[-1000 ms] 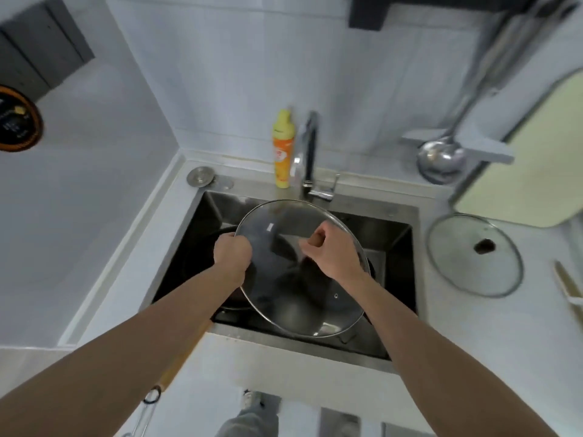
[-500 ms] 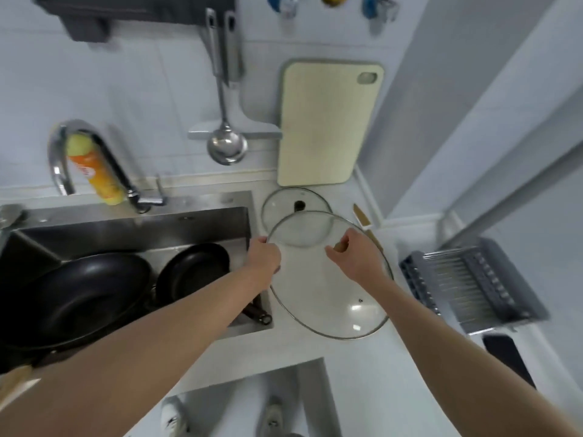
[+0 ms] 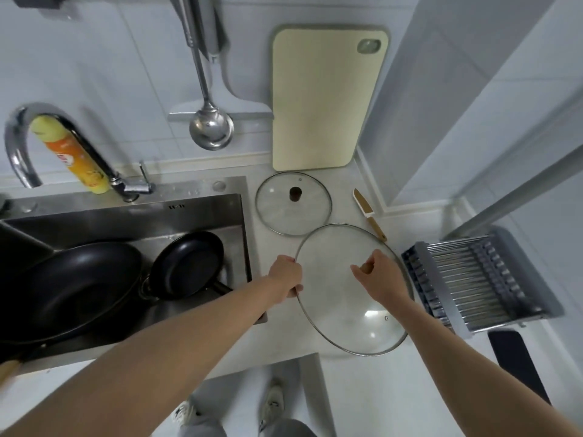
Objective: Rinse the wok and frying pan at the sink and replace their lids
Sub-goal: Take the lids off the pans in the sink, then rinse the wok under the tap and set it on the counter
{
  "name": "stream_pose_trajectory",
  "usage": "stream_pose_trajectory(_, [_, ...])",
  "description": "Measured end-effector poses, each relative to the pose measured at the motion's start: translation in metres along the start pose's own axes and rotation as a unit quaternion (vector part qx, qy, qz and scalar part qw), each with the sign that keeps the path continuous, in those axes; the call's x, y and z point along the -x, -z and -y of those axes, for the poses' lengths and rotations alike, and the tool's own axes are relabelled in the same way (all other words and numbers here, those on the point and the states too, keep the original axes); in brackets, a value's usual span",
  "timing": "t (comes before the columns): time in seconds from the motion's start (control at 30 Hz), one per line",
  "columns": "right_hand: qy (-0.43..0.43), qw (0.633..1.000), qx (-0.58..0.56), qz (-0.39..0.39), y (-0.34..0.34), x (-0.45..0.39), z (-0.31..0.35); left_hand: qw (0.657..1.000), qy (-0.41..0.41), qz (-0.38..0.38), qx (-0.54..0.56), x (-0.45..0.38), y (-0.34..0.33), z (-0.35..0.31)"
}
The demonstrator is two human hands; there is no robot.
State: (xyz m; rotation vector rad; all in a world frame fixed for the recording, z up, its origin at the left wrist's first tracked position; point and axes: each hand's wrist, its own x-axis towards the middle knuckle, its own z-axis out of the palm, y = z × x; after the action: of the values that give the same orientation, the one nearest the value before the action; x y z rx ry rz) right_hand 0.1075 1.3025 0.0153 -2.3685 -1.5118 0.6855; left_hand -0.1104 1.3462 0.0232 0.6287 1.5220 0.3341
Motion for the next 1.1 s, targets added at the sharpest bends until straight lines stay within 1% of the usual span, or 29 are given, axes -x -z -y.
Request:
stream_pose_trajectory(0.1, [-0.007,1.000,0.010,0.000,-0.006,0.000,-0.004,0.998,0.048,0.047,-0.010,0.000,0.006,0.000])
stream_pose_trajectory(0.17, [-0.014,1.000,0.017,0.002,-0.013,0.001,-0.006,0.995,0.064,0.078,-0.013,-0.001,0.010,0.001])
stream_pose_trajectory(0.33, [-0.027,0.999,0.040,0.006,-0.022,-0.001,-0.009,0.991,0.067,0.113,-0.014,0.006,0.020,0.000])
stream_pose_trajectory(0.43, [-0.040,0.998,0.051,0.011,-0.029,-0.001,-0.009,0.992,0.049,0.113,-0.034,0.011,0.038,-0.003])
stream_pose_trajectory(0.5, [-0.052,0.997,0.060,0.009,-0.034,0.001,-0.004,0.992,0.015,0.114,-0.059,0.011,0.060,-0.006])
stream_pose_trajectory(0.53, [-0.066,0.995,0.077,0.009,-0.033,0.003,-0.002,0.990,-0.011,0.109,-0.091,0.013,0.072,-0.008])
stream_pose_trajectory(0.6, [-0.091,0.981,0.173,0.012,-0.030,0.006,0.008,0.978,-0.081,0.087,-0.173,0.019,0.104,-0.016])
stream_pose_trajectory(0.63, [-0.088,0.970,0.226,0.006,-0.029,0.007,0.019,0.967,-0.122,0.065,-0.213,0.023,0.129,-0.018])
stream_pose_trajectory(0.67, [-0.075,0.964,0.254,-0.008,-0.029,0.007,0.034,0.953,-0.149,0.048,-0.258,0.030,0.155,-0.019])
stream_pose_trajectory(0.73, [-0.030,0.973,0.227,-0.032,-0.033,0.004,0.064,0.925,-0.197,0.002,-0.325,0.035,0.204,-0.013])
stream_pose_trajectory(0.77, [-0.001,0.981,0.193,-0.034,-0.042,0.001,0.092,0.913,-0.196,-0.025,-0.358,0.035,0.238,-0.005])
stream_pose_trajectory(0.8, [0.014,0.987,0.157,-0.030,-0.049,-0.001,0.112,0.903,-0.175,-0.050,-0.389,0.032,0.261,0.007])
stream_pose_trajectory(0.87, [0.037,0.995,0.094,-0.013,-0.074,-0.008,0.173,0.854,-0.145,-0.118,-0.486,0.032,0.324,0.032])
stream_pose_trajectory(0.9, [0.050,0.996,0.069,0.005,-0.090,-0.010,0.210,0.842,-0.120,-0.153,-0.504,0.037,0.361,0.042])
stream_pose_trajectory(0.97, [0.075,0.996,0.041,0.038,-0.118,-0.012,0.266,0.838,-0.057,-0.193,-0.508,0.048,0.415,0.063])
stream_pose_trajectory(1.03, [0.120,0.990,0.039,0.064,-0.149,-0.012,0.317,0.840,0.027,-0.185,-0.509,0.058,0.463,0.089])
stream_pose_trajectory(1.1, [0.169,0.981,0.043,0.089,-0.176,-0.010,0.362,0.852,0.096,-0.167,-0.486,0.068,0.493,0.115])
